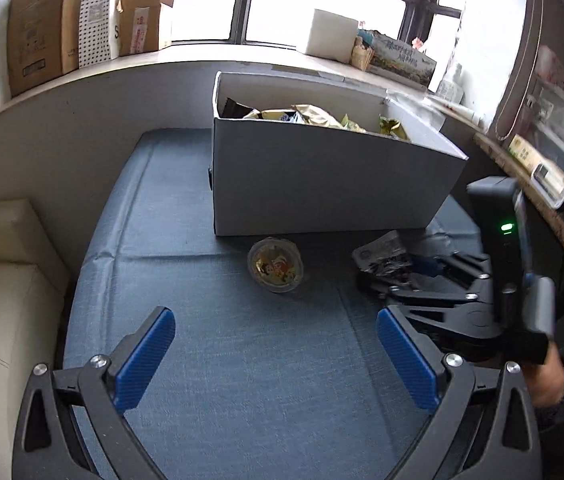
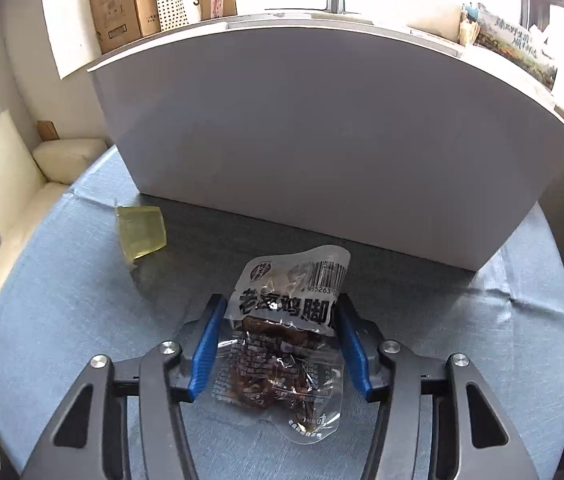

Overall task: Organize snacks
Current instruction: 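Grasp the jerky pack with the right tool while the left tool grasps the jelly cup, then carry the jerky pack and jelly cup over the box and release them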

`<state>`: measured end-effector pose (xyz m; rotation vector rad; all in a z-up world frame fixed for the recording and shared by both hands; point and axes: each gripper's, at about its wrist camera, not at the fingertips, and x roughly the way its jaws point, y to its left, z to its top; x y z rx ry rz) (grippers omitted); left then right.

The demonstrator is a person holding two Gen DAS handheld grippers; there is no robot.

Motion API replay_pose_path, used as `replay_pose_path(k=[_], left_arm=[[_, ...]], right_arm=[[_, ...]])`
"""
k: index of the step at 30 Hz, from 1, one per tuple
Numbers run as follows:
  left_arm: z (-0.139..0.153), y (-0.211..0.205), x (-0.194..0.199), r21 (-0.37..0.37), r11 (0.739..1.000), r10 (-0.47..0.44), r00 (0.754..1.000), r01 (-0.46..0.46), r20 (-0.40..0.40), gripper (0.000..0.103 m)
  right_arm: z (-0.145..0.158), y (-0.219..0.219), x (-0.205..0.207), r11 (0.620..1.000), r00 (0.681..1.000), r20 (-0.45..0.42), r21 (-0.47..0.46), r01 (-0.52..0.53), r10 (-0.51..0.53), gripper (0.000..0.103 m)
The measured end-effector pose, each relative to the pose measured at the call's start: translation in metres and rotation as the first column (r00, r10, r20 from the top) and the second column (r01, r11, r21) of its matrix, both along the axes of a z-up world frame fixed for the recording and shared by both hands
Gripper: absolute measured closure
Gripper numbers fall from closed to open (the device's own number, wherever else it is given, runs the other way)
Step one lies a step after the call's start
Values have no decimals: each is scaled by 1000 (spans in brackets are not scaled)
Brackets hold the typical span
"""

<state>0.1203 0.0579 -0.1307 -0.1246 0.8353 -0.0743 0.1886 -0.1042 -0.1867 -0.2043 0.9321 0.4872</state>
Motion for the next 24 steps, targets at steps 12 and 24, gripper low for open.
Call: replay_pose_path(k=[12,24], left_arm=[[-36,-17,70,128,987,-88,993,97,-74,0],[-53,-13,88,67,984,-156,982,164,-107,54]], right_arm=[[61,-67,-50,992,997,78,126,13,-23,44],[74,-90,-66,983,995,65,170,64,-76,44]])
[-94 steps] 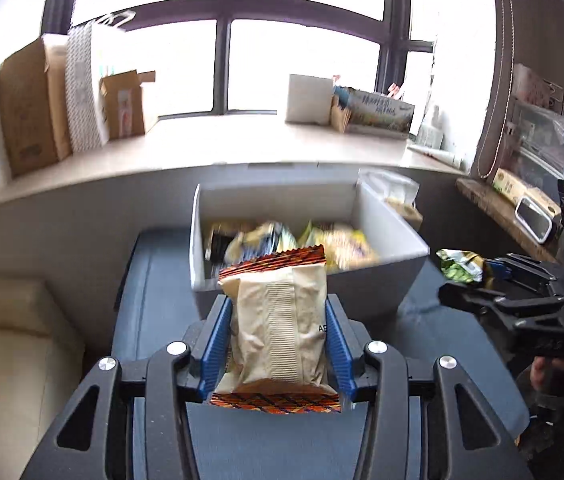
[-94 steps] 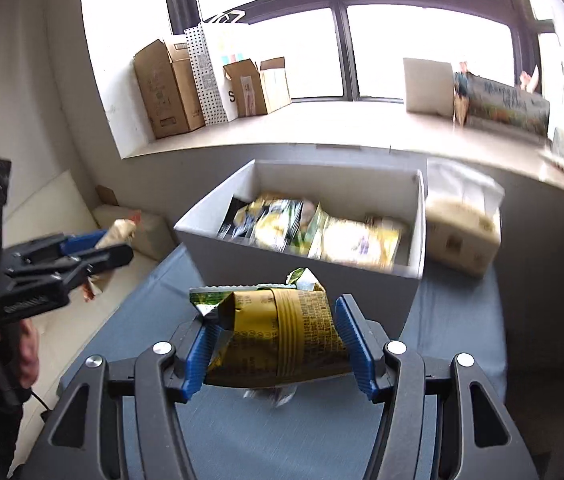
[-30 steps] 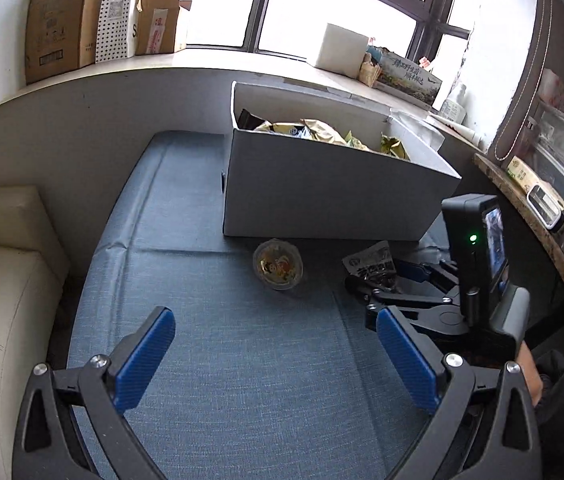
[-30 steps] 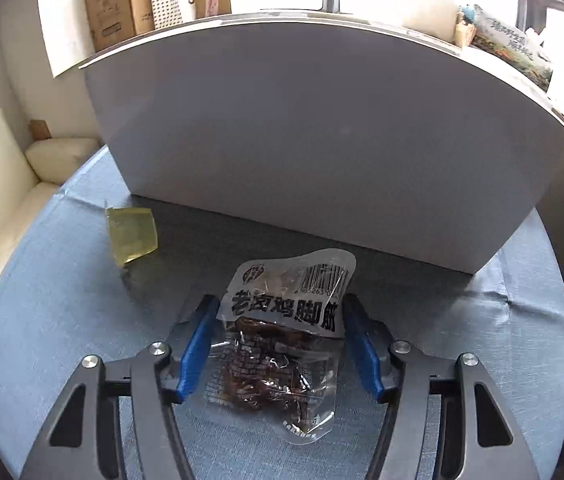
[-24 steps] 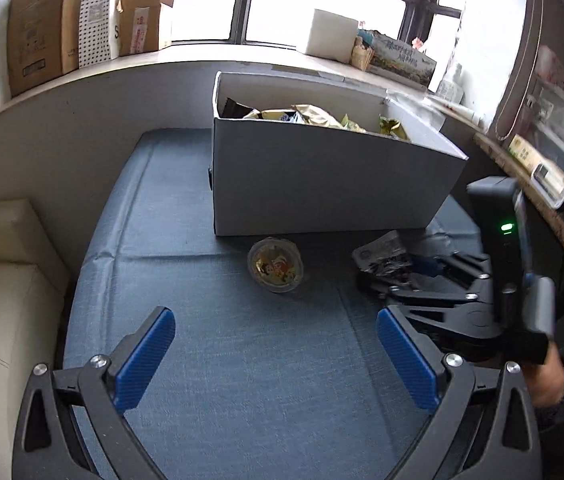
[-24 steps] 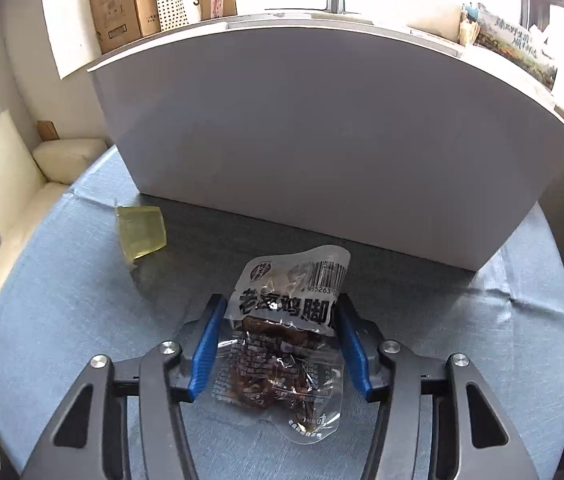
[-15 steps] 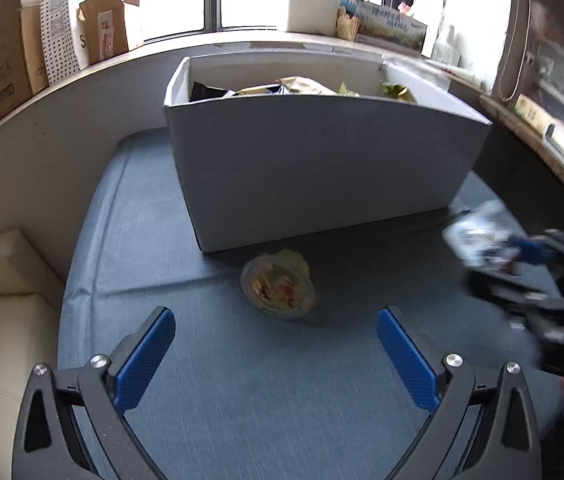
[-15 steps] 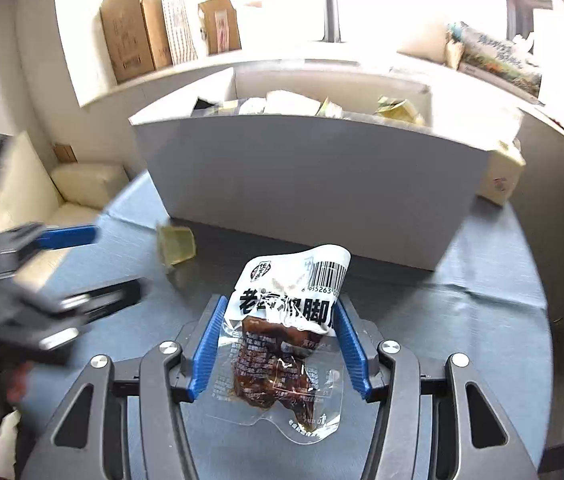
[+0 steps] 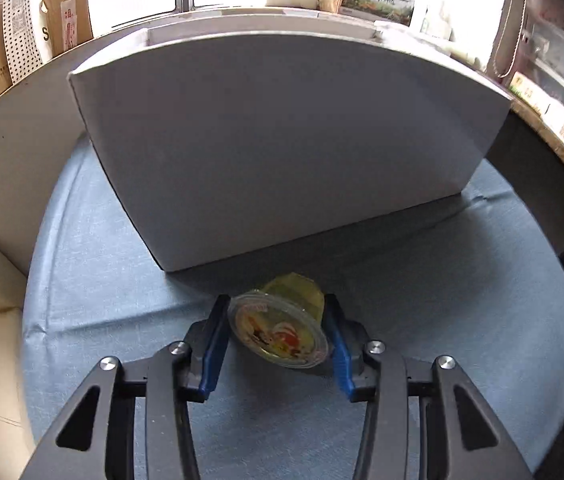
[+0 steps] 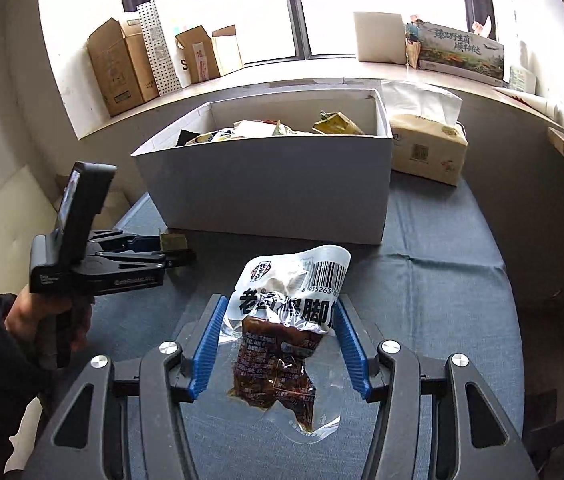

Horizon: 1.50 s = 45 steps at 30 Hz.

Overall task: Organize snacks
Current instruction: 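Carry the jerky pack and jelly cup over the box and release them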

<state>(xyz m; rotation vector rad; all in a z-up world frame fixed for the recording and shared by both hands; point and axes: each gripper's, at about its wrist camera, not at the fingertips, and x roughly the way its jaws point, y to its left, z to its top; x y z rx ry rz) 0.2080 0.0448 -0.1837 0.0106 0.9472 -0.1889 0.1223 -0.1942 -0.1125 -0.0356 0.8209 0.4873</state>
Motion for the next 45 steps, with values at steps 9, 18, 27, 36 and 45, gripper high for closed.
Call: replay_pose_path(k=[9,18,27,36,45], left_arm=[[43,0,-46,-75,997,0,996,7,88,54],[145,-1,-42,-109,994,18,967,10,255,54],[163,-10,91,-102,994,55,978,-34,204,54],[144,10,155,-109,988,126,981,-110,149,3],[157,21,129,-64,984,173,962,-163,209,1]], right_arm=[[2,5,-5,1000,1000,4,10,-19,19,44],[58,24,33,996,991,114,54,-76,70,44],[77,48,170,988,995,27,123,-94,92,44],[65,55,249,997,998,-59,74,5,-1,0],[63,42,236,1000,1000,-17,12,26,-26,0]])
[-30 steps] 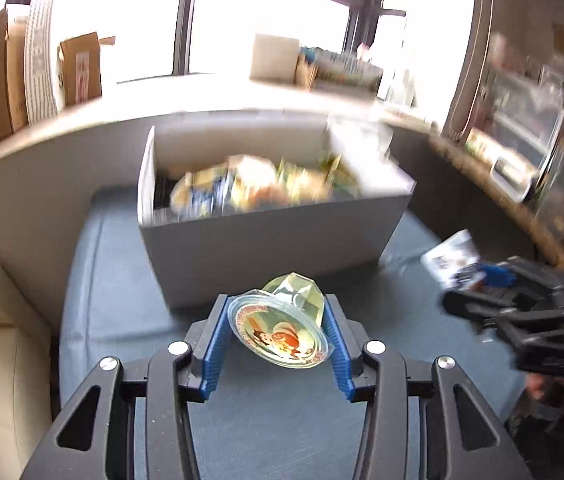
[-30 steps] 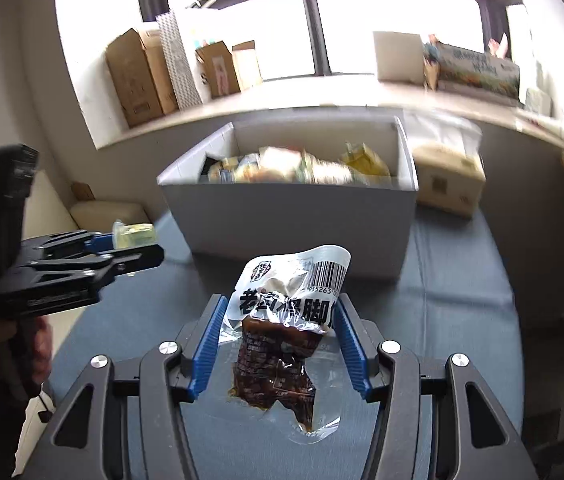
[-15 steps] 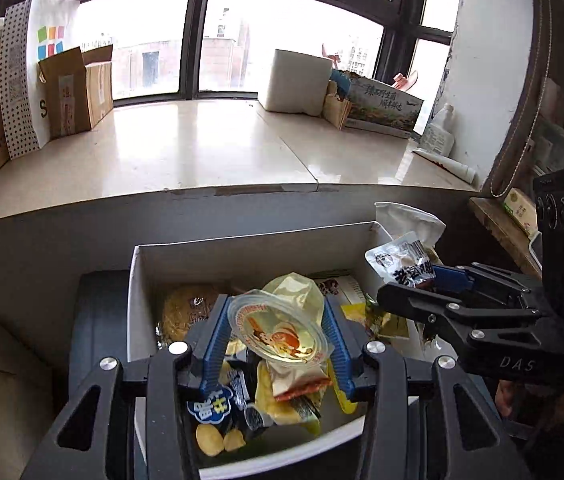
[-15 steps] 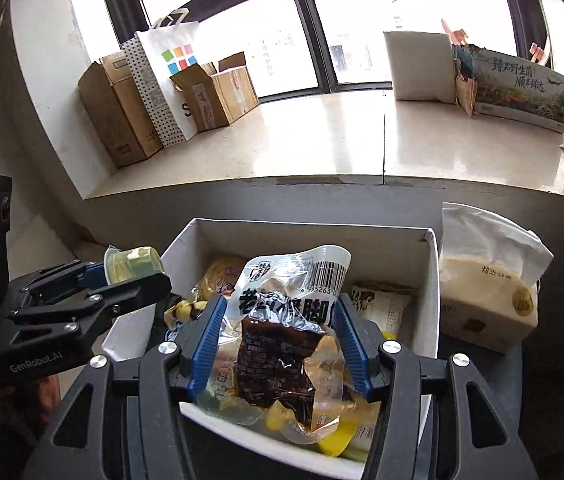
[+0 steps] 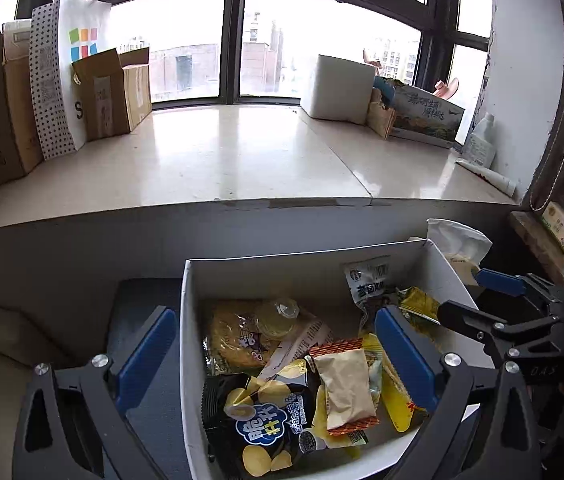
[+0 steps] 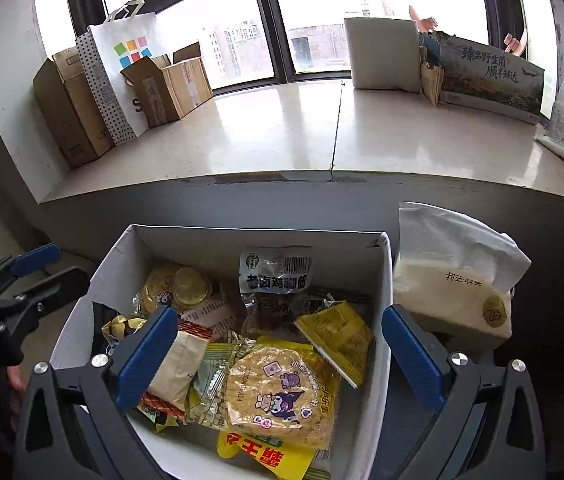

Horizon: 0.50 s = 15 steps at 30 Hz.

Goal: Organize snacks

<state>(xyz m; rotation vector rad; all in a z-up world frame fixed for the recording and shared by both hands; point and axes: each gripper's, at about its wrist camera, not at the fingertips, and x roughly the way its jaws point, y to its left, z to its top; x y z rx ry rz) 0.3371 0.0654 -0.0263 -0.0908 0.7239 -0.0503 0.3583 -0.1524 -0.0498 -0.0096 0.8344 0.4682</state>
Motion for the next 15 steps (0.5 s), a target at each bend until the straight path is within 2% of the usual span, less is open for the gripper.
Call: replay_pose_path(k=[3,6,9,11,13,15], left_arm=[[18,-6,-28,32,999,6,995,-10,101,0],[31,-14,-62,66,998,11,987,-21,160,0],[38,-22,-100,92,995,30,982,-47,186,0],[40,-29,-127,118,992,19,979,-44,203,0],[40,-34,-155,109,993,18,978,-41,207,0],[38,-36,-176,63,998,12,986,-22,168,0]], right_arm=[[10,1,-21,999,999,52,-43,-4,6,0],[25,2,-52,997,992,127,-77,1,9,0],[41,0,-93,997,981,189,-79,-26,41,0],[49,-5,-119,997,979,204,-78,-9,25,0],[55,-10,-145,997,972,233,-76,6,12,0],[61,-16,-167,998,974,227,-65,-6,21,0]])
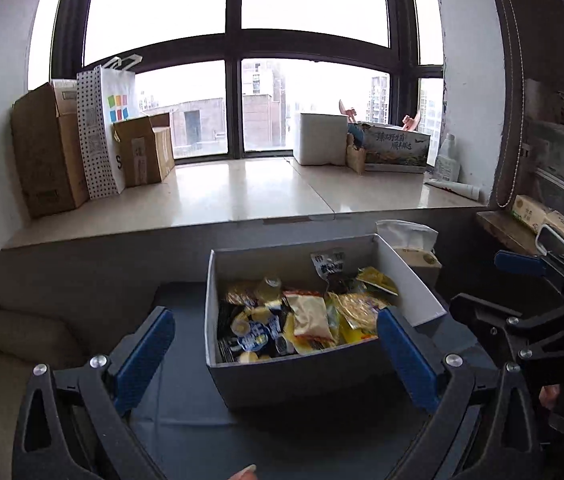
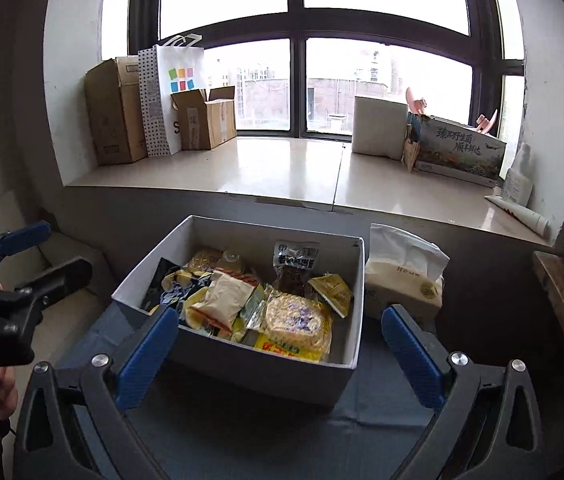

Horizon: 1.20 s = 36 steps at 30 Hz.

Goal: Organize snacks

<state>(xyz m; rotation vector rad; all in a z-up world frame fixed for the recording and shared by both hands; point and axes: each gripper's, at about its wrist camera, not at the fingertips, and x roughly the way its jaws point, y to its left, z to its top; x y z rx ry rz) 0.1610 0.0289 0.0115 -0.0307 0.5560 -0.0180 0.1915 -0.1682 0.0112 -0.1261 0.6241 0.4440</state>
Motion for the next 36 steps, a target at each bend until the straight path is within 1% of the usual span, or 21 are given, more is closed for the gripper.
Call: replay_pose_path(k=[2,3,5,7,8,10,12,14,15,17,20,23,26,36], left_arm=[[-3,-3,-19,-51,998,-36,997,33,-69,0],[-4,-5,-31,-66,997,-55,996,50,-72,0],[-5,-10,-56,-50,998,-52,996,49,-69,0],[-8,-13,-77,-36,999,-38,996,35,-81,0],[-10,-13,-84,-41,999,-32,994,28,-101,0],[-15,-12,-97,-69,997,-37,990,28,-135,0],[-18,-12,-108,-106,994,-45,987,29,-156,0],[-15,-13,-118,-127,991,-66,987,47,-149,0],[-11,-15,-121,-118,992,-64,988,48,-138,0],[-3,-16,-125,-101,994,-48,992,36,-119,0],[3,-14,-126,-137,989,-71,991,55,-111,0],[5,-14,-123,-124,991,-61,992,47,-112,0],[4,-12,-122,-133,990,-62,991,47,-117,0],[2,-11,-120,-123,992,-51,991,36,-123,0]], right_arm=[[4,-8,-20,1000,1000,-23,26,8,-8,0],[5,-13,-30,999,999,-39,42,12,-10,0],[5,-21,-50,998,997,-76,59,29,-25,0],[3,-28,-70,997,996,-85,57,46,-41,0],[2,-31,-79,997,995,-88,59,44,-39,0],[0,-39,-97,994,994,-105,100,45,-34,0],[-6,-40,-109,995,988,-149,90,50,-37,0],[-7,-38,-122,996,989,-143,78,49,-37,0],[-6,-38,-128,996,991,-129,73,49,-39,0],[-3,-36,-134,997,993,-110,53,49,-42,0],[4,-34,-137,998,996,-90,64,25,-19,0],[10,-31,-139,998,998,-65,60,21,-18,0],[12,-31,-140,998,998,-64,63,17,-13,0],[9,-37,-138,997,997,-78,70,34,-28,0]])
